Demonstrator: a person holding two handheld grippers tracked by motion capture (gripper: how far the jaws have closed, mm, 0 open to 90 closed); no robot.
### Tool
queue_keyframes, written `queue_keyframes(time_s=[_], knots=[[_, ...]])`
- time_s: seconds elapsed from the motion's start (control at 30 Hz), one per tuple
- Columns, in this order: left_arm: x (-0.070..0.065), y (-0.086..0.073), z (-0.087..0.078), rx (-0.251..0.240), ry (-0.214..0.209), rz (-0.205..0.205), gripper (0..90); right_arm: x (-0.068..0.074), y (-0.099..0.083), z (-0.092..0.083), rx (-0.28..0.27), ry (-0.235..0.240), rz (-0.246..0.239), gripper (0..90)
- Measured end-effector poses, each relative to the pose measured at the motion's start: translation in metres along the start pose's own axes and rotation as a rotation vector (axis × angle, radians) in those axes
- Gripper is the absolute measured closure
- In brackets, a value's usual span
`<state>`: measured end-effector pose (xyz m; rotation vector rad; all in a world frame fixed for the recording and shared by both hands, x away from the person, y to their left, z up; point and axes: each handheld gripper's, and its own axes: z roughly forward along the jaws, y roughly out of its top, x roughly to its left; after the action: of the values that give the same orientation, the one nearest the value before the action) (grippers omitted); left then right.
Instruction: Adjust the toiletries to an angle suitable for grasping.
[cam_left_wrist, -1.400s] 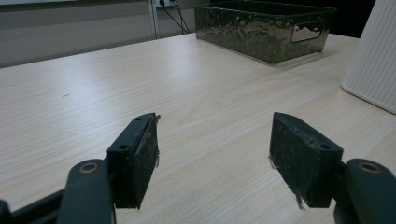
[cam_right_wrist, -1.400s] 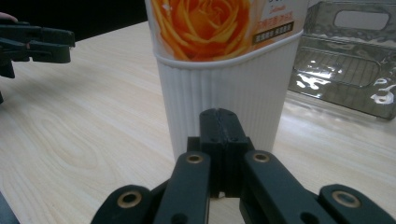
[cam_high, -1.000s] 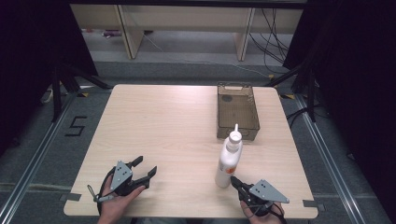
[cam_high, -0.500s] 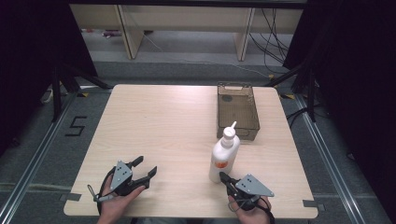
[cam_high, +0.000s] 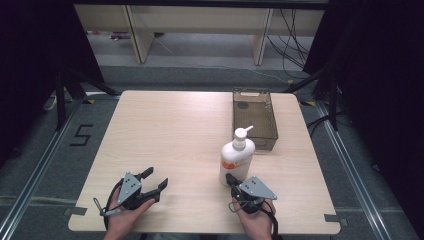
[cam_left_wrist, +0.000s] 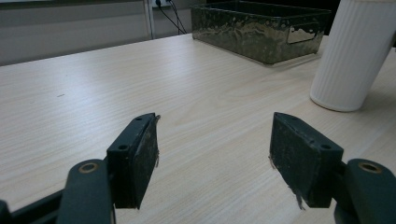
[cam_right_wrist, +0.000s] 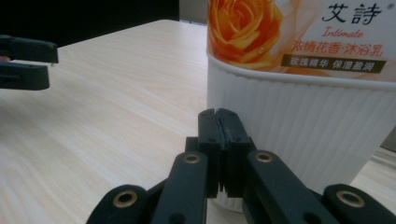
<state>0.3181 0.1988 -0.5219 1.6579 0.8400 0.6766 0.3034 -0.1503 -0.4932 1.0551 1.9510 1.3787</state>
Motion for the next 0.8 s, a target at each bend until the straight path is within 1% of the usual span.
queue_keyframes(time_s=[0.03, 0.07, 0.17, 0.2, 0.27, 0.3, 0.33, 0.37, 0.43, 0.5, 0.57, 0.6, 0.63, 0.67, 0.7, 0.77, 0.8], knots=[[0.0, 0.0, 0.0, 0.0, -0.001, 0.001, 32.0, 0.002, 0.001, 0.002, 0.002, -0.002, 0.023, 89.1], [0.0, 0.0, 0.0, -0.001, -0.002, 0.0, 32.0, 0.001, 0.001, 0.003, -0.007, -0.017, 0.002, 89.0], [0.0, 0.0, 0.0, -0.002, -0.002, -0.003, 31.9, 0.002, 0.001, 0.006, -0.002, -0.025, 0.01, 88.8], [0.0, 0.0, 0.001, -0.004, -0.004, -0.003, 32.0, 0.002, 0.002, 0.009, -0.011, -0.045, -0.009, 88.8], [0.0, 0.0, 0.001, -0.003, -0.004, -0.001, 31.9, 0.002, 0.002, 0.01, -0.014, -0.049, -0.011, 88.8], [0.0, 0.0, 0.001, -0.004, -0.005, -0.002, 31.9, 0.003, 0.003, 0.011, -0.007, -0.05, -0.007, 88.8], [0.0, 0.0, 0.001, -0.004, -0.005, -0.001, 31.9, 0.004, 0.003, 0.013, -0.008, -0.059, 0.012, 88.8], [0.0, 0.0, 0.001, -0.004, -0.006, -0.001, 31.9, 0.005, 0.003, 0.014, -0.012, -0.047, 0.021, 88.8], [0.0, 0.0, 0.001, -0.005, -0.007, -0.001, 31.9, 0.004, 0.004, 0.016, -0.008, -0.073, 0.015, 88.8], [0.0, 0.0, 0.001, -0.006, -0.008, -0.002, 31.9, 0.005, 0.004, 0.017, -0.006, -0.075, 0.031, 88.8], [0.0, 0.0, 0.001, -0.006, -0.008, -0.004, 31.9, 0.005, 0.004, 0.019, -0.015, -0.067, 0.032, 88.7], [0.0, 0.0, 0.001, -0.005, -0.008, -0.004, 31.8, 0.004, 0.005, 0.019, -0.007, -0.087, 0.012, 88.5], [0.001, 0.0, 0.001, -0.004, -0.009, -0.003, 31.9, 0.003, 0.005, 0.02, -0.008, -0.086, 0.013, 88.3], [0.001, 0.0, 0.001, -0.005, -0.009, -0.003, 31.9, 0.004, 0.005, 0.021, -0.007, -0.07, 0.025, 88.2], [0.001, 0.0, 0.001, -0.005, -0.009, -0.003, 31.8, 0.004, 0.005, 0.022, -0.01, -0.078, 0.019, 88.1], [0.001, 0.0, 0.001, -0.005, -0.01, -0.002, 31.8, 0.004, 0.005, 0.022, -0.014, -0.078, 0.02, 88.0], [0.0, 0.0, 0.001, -0.006, -0.011, -0.004, 31.8, 0.005, 0.006, 0.023, -0.006, -0.077, 0.031, 87.7]])
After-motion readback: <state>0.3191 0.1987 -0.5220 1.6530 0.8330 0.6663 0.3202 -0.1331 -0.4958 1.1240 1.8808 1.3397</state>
